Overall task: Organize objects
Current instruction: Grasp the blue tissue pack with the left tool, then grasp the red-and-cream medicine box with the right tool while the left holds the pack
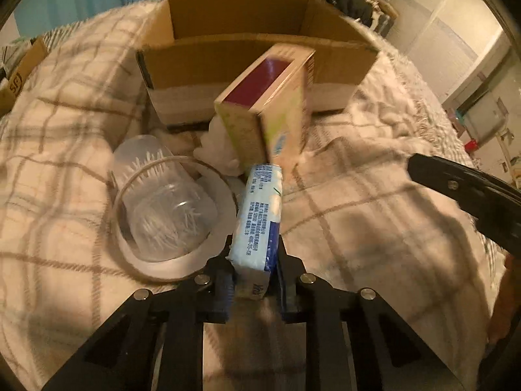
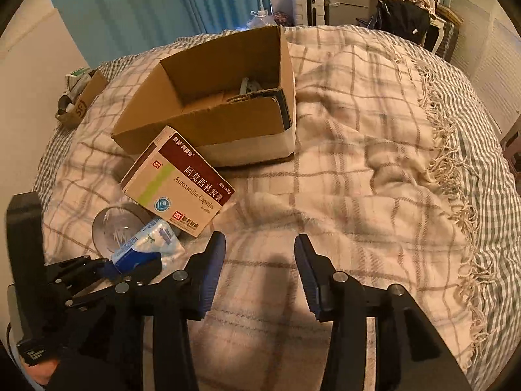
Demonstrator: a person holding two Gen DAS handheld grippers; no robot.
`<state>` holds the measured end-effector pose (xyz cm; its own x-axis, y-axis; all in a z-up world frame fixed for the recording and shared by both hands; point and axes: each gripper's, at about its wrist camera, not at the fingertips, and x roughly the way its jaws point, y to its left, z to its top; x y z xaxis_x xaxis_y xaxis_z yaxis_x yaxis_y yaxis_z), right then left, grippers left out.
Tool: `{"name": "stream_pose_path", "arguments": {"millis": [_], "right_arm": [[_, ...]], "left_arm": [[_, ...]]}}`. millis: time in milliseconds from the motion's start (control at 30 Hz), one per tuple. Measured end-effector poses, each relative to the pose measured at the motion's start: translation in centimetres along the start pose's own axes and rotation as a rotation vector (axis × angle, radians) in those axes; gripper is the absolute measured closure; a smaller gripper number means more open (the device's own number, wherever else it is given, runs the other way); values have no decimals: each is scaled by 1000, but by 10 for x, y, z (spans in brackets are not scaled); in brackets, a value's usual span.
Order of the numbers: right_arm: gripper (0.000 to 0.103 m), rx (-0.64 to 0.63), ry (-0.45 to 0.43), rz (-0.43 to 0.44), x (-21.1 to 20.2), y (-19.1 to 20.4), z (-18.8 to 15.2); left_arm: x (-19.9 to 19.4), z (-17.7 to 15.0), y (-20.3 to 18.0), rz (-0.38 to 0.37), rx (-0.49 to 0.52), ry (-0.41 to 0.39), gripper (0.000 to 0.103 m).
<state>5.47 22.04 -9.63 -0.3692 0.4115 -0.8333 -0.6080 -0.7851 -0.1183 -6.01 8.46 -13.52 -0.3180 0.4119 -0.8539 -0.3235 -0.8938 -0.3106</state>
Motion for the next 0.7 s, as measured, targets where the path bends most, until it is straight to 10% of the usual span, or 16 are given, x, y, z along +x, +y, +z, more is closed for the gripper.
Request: {"name": "stream_pose_path", "arguments": {"millis": [333, 700], "right_arm": [[20, -101, -53, -8, -17, 39, 0], [14, -33, -4, -16, 17, 91, 40]], "left_arm": [[-75, 8, 28, 10, -27, -181, 84], [-70, 27, 113, 137, -158, -188, 84]]}}
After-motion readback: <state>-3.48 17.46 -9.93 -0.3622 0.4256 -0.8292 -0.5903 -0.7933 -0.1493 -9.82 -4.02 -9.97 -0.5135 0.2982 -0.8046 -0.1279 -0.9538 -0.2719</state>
